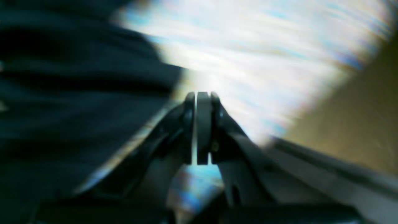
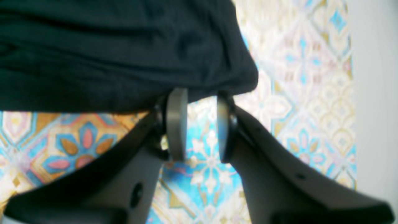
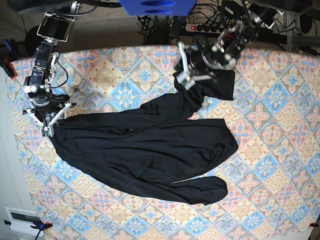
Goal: Layout the t-shirt on the table in an organized manner, then fold the t-shirt properly
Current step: 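Grasp the sleeve with the left gripper and spread it flat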
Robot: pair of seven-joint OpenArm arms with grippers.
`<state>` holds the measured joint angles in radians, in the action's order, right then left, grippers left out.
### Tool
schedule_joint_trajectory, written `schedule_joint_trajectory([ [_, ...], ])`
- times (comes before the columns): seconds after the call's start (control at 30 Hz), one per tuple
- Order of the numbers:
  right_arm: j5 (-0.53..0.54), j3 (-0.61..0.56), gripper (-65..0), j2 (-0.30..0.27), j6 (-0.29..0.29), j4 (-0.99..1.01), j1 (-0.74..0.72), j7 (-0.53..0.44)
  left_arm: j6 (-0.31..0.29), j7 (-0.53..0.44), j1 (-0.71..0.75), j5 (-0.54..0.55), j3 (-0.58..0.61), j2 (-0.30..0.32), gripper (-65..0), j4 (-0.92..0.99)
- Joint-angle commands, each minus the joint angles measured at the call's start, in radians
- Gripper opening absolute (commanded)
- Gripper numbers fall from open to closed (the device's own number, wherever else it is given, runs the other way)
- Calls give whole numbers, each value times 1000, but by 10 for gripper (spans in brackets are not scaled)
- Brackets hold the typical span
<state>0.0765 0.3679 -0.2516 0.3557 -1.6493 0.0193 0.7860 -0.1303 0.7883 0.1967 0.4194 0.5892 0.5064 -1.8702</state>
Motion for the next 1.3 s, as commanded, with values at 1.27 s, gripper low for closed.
schedule_joint_trajectory([
  [1.27, -264, -548, -322, -91, 15, 238, -28, -150, 13, -17, 125, -17, -493, 73, -650, -78],
])
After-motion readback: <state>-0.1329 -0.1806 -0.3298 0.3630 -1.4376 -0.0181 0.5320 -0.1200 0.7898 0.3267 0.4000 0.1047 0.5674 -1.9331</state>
